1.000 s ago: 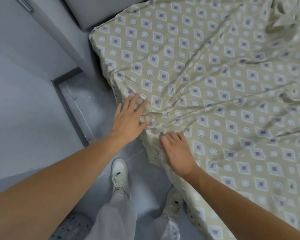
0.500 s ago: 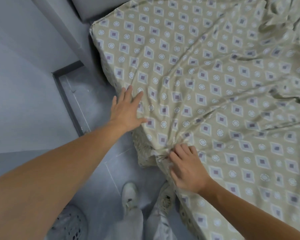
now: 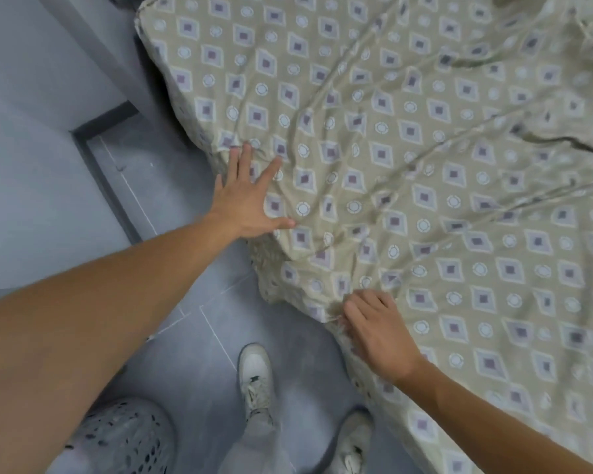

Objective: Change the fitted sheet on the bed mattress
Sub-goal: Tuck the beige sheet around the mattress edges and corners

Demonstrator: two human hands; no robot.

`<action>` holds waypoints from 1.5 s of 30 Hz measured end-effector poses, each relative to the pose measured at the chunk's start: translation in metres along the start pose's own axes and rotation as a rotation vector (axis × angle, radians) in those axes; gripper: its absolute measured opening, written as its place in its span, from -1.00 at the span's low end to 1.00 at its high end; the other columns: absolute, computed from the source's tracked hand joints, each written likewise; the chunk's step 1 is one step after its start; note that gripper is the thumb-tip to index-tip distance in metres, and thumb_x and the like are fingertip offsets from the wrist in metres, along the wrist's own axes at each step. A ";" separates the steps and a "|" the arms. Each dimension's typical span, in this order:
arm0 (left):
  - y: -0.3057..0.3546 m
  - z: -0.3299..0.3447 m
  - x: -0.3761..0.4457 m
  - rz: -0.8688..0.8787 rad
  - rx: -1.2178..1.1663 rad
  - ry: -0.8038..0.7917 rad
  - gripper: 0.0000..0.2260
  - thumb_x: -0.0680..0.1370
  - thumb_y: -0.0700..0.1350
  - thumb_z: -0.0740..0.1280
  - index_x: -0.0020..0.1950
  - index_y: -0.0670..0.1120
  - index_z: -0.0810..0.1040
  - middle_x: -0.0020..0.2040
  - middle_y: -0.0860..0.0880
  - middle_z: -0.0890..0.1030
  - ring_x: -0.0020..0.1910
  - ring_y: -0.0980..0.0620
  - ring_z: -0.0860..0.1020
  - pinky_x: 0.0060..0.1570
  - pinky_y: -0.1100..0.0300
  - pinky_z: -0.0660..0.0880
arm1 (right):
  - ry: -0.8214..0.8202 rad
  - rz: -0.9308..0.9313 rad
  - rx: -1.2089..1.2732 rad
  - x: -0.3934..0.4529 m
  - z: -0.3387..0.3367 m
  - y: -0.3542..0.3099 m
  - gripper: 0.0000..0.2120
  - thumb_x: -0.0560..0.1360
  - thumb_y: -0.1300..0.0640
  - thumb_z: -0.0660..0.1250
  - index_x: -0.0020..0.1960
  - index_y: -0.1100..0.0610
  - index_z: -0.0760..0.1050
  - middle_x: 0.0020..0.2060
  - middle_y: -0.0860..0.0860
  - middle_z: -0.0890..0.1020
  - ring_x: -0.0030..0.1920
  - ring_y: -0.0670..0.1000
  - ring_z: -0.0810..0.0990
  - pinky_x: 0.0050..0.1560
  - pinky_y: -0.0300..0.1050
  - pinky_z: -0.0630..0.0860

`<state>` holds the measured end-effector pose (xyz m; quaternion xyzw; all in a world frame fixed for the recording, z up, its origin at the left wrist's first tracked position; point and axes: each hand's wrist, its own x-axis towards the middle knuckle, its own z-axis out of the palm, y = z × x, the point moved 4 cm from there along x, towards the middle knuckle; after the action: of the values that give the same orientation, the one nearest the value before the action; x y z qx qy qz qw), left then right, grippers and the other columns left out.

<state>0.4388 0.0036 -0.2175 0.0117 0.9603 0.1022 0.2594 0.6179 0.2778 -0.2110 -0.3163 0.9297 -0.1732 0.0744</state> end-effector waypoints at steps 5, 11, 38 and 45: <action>-0.001 0.001 0.001 0.029 0.016 0.000 0.16 0.28 0.66 0.29 0.64 0.32 -0.31 0.64 -0.08 -0.47 0.62 -0.16 -0.44 0.58 -0.40 -0.05 | -0.060 0.023 0.036 -0.037 0.005 0.013 -0.75 0.44 0.23 0.43 -0.08 0.04 0.36 -0.22 -0.02 0.45 -0.22 0.08 0.37 -0.12 0.02 0.26; -0.002 -0.003 -0.002 0.013 0.030 -0.033 0.18 0.23 0.69 0.26 0.63 0.35 -0.32 0.64 -0.06 -0.46 0.63 -0.13 -0.42 0.56 -0.44 -0.08 | -0.079 0.037 0.092 -0.031 -0.006 0.006 -0.87 0.63 0.08 0.26 -0.07 0.03 0.36 -0.24 -0.05 0.46 -0.27 0.04 0.40 -0.14 -0.03 0.22; 0.146 0.114 -0.123 0.174 0.237 0.058 -0.18 0.53 0.56 -0.07 0.65 0.27 -0.35 0.68 -0.08 -0.37 0.64 -0.18 -0.39 0.59 -0.36 -0.18 | 0.028 0.024 -0.013 -0.259 0.001 0.008 -0.91 0.69 0.17 0.23 0.00 0.09 0.44 -0.03 0.03 0.51 -0.09 0.09 0.48 -0.01 -0.01 0.32; 0.206 0.127 -0.170 0.154 0.196 0.150 -0.39 0.71 0.22 0.10 0.72 0.09 0.00 0.71 -0.18 -0.06 0.67 -0.24 -0.02 0.57 -0.26 0.12 | -0.110 0.030 0.005 -0.308 -0.015 0.005 -0.69 0.40 -0.01 0.38 0.08 0.12 0.49 0.05 0.07 0.47 -0.01 0.16 0.44 0.08 0.14 0.41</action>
<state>0.6427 0.2164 -0.1990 0.1029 0.9786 0.0284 0.1758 0.8542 0.4749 -0.1899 -0.3112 0.9284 -0.1569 0.1290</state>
